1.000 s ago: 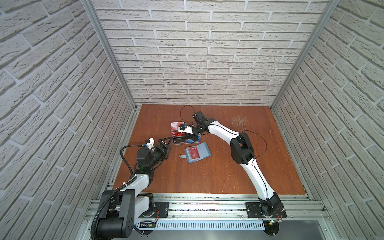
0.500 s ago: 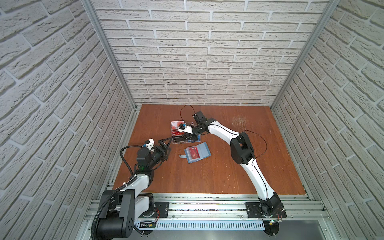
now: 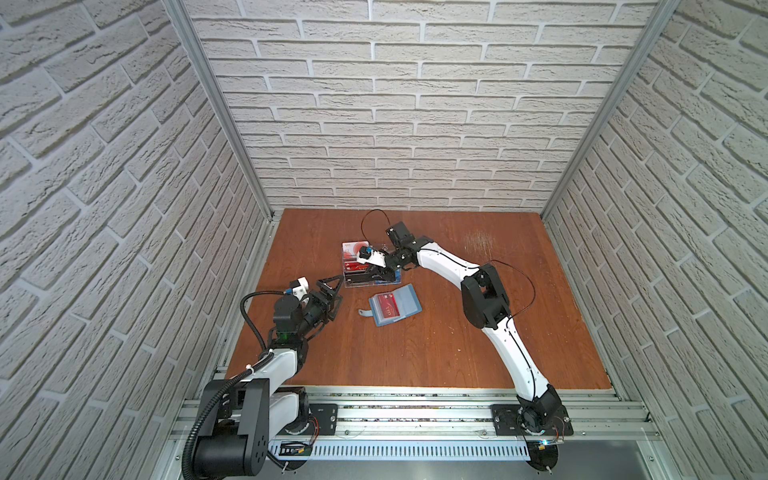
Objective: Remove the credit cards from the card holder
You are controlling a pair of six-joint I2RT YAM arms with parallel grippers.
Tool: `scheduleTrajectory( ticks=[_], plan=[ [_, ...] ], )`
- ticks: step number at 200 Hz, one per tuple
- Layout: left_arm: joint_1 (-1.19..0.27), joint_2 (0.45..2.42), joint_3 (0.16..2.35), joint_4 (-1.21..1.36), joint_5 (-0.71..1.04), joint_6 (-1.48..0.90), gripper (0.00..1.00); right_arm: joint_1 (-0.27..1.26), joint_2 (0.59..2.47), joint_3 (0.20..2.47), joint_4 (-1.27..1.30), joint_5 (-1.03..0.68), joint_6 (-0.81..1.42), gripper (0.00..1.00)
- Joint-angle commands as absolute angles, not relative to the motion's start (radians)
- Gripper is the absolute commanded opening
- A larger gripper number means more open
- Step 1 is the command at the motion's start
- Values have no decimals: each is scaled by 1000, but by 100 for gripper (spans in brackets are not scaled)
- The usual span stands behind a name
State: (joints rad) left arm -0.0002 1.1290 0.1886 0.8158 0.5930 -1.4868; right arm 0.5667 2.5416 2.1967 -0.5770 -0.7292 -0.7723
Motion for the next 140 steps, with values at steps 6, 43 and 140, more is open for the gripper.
scheduleTrajectory(
  ticks=[6,43,140],
  plan=[
    [8,1115,183,868,609,-1480,98,571,2448,2175,-540,-747,-762,26],
    [7,1099,185,846,607,-1472,98,571,2414,2144,-505,-750,-744,28],
    [8,962,215,677,602,-1411,98,567,2199,1933,-308,-746,-661,37]
  ],
)
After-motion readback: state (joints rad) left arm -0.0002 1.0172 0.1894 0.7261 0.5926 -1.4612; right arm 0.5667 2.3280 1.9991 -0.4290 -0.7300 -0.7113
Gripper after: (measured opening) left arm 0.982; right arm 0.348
